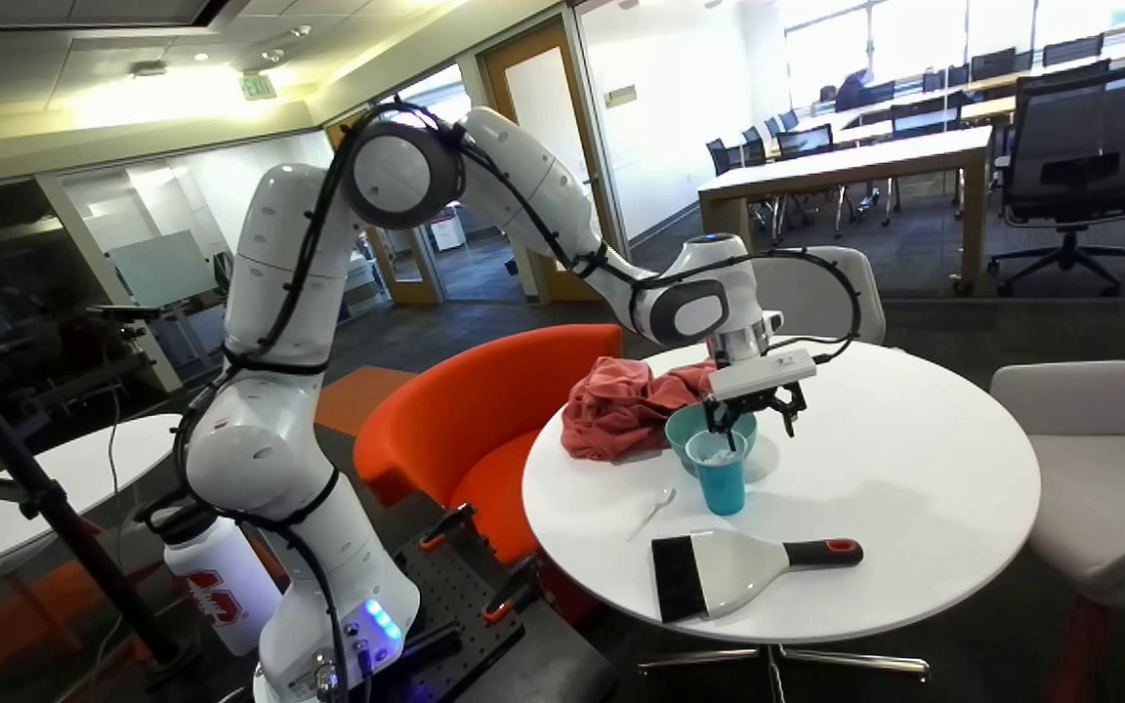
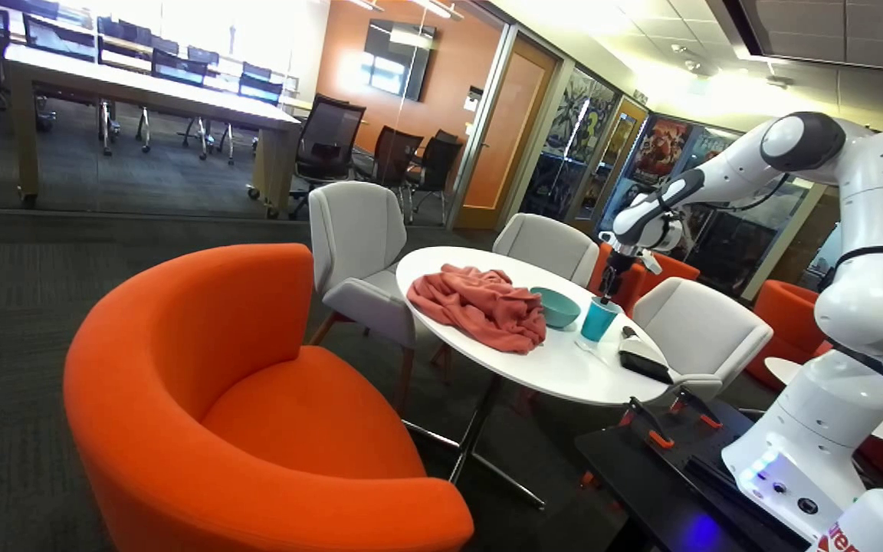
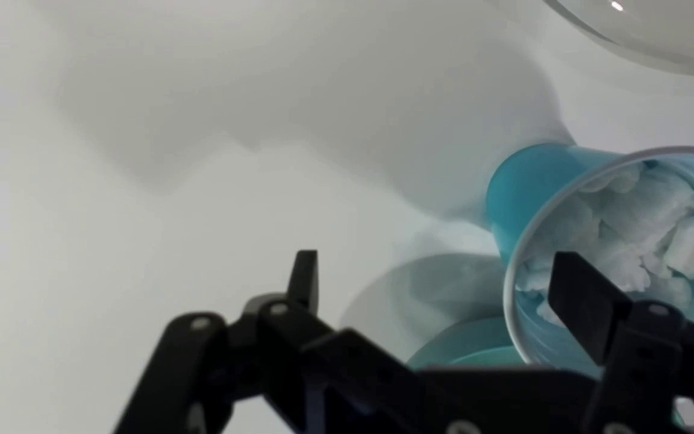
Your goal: Pour the contents in the cup into the bowl
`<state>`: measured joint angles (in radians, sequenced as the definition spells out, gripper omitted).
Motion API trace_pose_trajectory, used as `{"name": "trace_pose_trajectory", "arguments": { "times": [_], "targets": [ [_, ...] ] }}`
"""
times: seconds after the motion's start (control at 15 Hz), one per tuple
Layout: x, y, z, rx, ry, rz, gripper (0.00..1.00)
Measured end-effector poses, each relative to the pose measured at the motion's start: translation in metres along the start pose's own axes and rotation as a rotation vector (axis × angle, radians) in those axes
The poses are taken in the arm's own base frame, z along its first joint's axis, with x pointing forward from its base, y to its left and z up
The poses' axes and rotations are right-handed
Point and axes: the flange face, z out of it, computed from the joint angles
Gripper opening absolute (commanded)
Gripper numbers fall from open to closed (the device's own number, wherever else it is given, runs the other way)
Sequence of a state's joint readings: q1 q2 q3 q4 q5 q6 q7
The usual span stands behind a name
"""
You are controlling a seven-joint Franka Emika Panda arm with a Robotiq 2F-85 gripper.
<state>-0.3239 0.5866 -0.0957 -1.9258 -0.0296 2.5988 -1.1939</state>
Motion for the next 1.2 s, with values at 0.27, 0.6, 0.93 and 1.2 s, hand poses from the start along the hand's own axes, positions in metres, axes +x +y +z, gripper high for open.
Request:
{"name": "trace_pose_trajectory", "arguments": {
  "times": [0.27,0.6,0.93,1.2],
  "targets": [
    [0.001,0.002,0.005,0.000,-0.005,-0.006,0.43],
    [0.002,0.004,0.007,-0.003,-0.007,-0.011,0.06],
    [0.007,0.005,0.003,-0.015,-0.015,-0.040,0.00],
    [0.013,0.007,-0.011,-0.036,-0.009,-0.044,0.01]
  ]
}}
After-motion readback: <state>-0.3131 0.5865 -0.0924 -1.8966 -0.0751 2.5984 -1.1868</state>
